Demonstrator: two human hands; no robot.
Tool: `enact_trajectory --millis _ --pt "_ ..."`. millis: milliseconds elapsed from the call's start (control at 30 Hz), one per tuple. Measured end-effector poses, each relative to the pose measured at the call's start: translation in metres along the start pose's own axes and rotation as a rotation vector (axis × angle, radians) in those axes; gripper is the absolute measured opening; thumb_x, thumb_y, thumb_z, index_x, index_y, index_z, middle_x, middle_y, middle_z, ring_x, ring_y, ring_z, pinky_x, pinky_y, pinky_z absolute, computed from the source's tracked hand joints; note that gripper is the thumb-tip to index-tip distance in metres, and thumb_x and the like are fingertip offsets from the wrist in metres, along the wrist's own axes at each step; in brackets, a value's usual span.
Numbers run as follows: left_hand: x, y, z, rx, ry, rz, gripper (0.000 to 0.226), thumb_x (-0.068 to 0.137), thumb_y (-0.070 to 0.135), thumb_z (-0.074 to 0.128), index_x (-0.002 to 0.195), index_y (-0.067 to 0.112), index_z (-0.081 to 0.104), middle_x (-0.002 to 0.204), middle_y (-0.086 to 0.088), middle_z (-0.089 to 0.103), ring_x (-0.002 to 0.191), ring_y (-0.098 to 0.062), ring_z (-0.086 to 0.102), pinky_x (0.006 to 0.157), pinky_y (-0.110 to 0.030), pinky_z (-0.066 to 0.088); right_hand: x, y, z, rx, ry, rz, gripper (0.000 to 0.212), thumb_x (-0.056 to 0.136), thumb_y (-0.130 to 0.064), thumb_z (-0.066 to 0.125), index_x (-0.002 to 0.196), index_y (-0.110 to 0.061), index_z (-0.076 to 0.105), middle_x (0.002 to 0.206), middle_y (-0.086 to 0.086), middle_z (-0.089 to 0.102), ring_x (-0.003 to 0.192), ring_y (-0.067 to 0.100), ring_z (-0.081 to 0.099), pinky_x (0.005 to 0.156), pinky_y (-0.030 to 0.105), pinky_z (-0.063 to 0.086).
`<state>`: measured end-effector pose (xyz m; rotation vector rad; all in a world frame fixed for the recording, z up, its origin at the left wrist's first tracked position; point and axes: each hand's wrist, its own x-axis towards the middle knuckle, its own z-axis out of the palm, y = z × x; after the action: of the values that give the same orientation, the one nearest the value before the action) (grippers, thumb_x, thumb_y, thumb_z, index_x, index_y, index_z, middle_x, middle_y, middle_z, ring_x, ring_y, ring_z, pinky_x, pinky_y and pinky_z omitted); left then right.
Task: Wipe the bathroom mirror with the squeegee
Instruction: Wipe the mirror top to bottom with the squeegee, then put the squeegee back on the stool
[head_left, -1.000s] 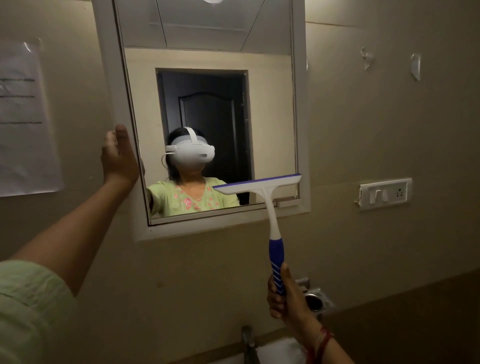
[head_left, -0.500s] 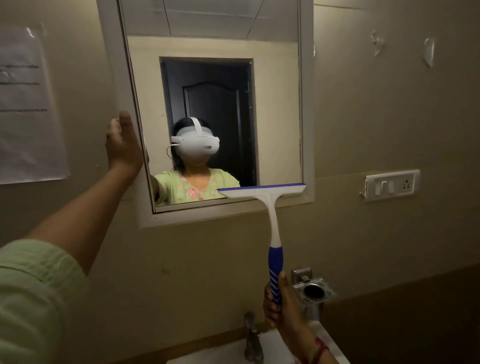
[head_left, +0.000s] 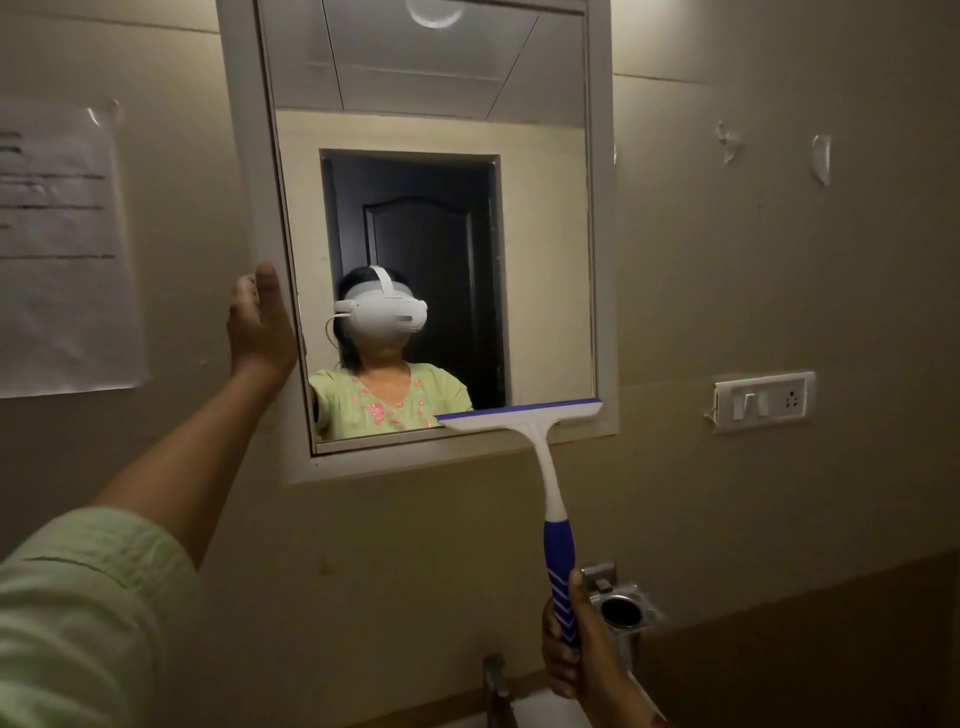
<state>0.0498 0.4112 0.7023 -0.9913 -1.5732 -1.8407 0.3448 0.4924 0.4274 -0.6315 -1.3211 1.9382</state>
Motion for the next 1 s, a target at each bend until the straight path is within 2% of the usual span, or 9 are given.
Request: enact_trajectory --millis 167,267,367,467,533,633,700,867,1000 --pt "0.000 -0.004 0.000 -0.010 -0.009 -0.002 0.036 0.096 0.044 0.024 0.086 0.015 0.042 0.083 -0.010 0.047 0.080 -0.018 0.044 0.068 -0.029 0.027 -0.015 -0.023 -0.001 -0.052 0.031 -0.107 0.060 0.089 -0.055 0.027 0.048 -0.014 0.042 0.038 -0.001 0.034 0.028 0.011 0.030 0.033 0.015 0.026" --pt "-0.001 -0.002 -0.002 -0.012 -0.015 -0.020 0.033 0.096 0.045 0.023 0.083 0.022 0.042 0.080 -0.002 0.048 0.082 -0.017 0.044 0.070 -0.027 0.027 -0.024 -0.039 0.002 -0.119 0.020 -0.182 0.054 0.079 -0.059 0.033 0.048 -0.016 0.047 0.038 -0.003 0.039 0.030 0.010 0.033 0.034 0.015 0.028" --pt "-0.002 0.002 -0.004 -0.001 -0.018 -0.040 0.032 0.096 0.045 0.023 0.091 0.020 0.042 0.089 -0.006 0.049 0.084 -0.017 0.044 0.071 -0.027 0.028 -0.033 -0.053 0.009 -0.169 -0.027 -0.232 0.053 0.072 -0.063 0.038 0.052 -0.015 0.046 0.038 -0.004 0.039 0.030 0.010 0.033 0.035 0.016 0.030" --pt "-0.002 0.004 -0.007 0.035 -0.039 -0.064 0.034 0.096 0.047 0.022 0.088 0.020 0.042 0.092 -0.010 0.050 0.086 -0.020 0.045 0.072 -0.029 0.028 -0.040 -0.060 0.014 -0.185 -0.057 -0.271 0.067 0.055 -0.081 0.054 0.053 -0.014 0.046 0.038 -0.004 0.039 0.029 0.009 0.033 0.034 0.016 0.031" --pt "-0.004 0.007 -0.010 0.065 -0.064 -0.114 0.041 0.094 0.050 0.021 0.088 0.019 0.048 0.100 -0.016 0.055 0.094 -0.026 0.050 0.076 -0.033 0.031 -0.045 -0.062 0.016 -0.198 -0.063 -0.290 0.070 0.047 -0.086 0.056 0.053 -0.016 0.047 0.039 -0.005 0.040 0.030 0.009 0.034 0.034 0.016 0.031" --pt "-0.011 0.009 -0.015 0.072 -0.063 -0.200 0.056 0.094 0.051 0.023 0.114 0.005 0.048 0.121 -0.021 0.053 0.112 -0.032 0.048 0.091 -0.037 0.035 -0.051 -0.064 0.018 -0.216 -0.057 -0.305 0.069 0.047 -0.086 0.055 0.053 -0.017 0.049 0.040 -0.005 0.042 0.032 0.009 0.036 0.035 0.017 0.033" --pt "-0.023 0.008 -0.019 0.033 -0.048 -0.220 0.056 0.094 0.049 0.024 0.119 0.003 0.045 0.125 -0.020 0.051 0.116 -0.030 0.046 0.096 -0.038 0.034 -0.055 -0.065 0.020 -0.226 -0.057 -0.314 0.069 0.047 -0.086 0.054 0.053 -0.018 0.049 0.040 -0.006 0.043 0.032 0.008 0.036 0.035 0.017 0.034" --pt "-0.076 -0.011 -0.036 0.006 -0.017 -0.269 0.054 0.095 0.045 0.025 0.120 0.002 0.044 0.126 -0.020 0.049 0.116 -0.030 0.045 0.098 -0.038 0.035 -0.065 -0.065 0.028 -0.259 -0.090 -0.307 0.072 0.037 -0.092 0.055 0.048 -0.021 0.048 0.039 -0.007 0.041 0.031 0.008 0.035 0.033 0.017 0.033" --pt "-0.109 -0.035 -0.061 0.028 -0.020 -0.319 0.051 0.095 0.046 0.026 0.121 0.006 0.043 0.126 -0.018 0.047 0.116 -0.029 0.044 0.093 -0.030 0.032 -0.072 -0.057 0.026 -0.315 -0.102 -0.293 0.073 0.048 -0.091 0.046 0.054 -0.018 0.047 0.040 -0.007 0.040 0.033 0.008 0.036 0.035 0.018 0.033"
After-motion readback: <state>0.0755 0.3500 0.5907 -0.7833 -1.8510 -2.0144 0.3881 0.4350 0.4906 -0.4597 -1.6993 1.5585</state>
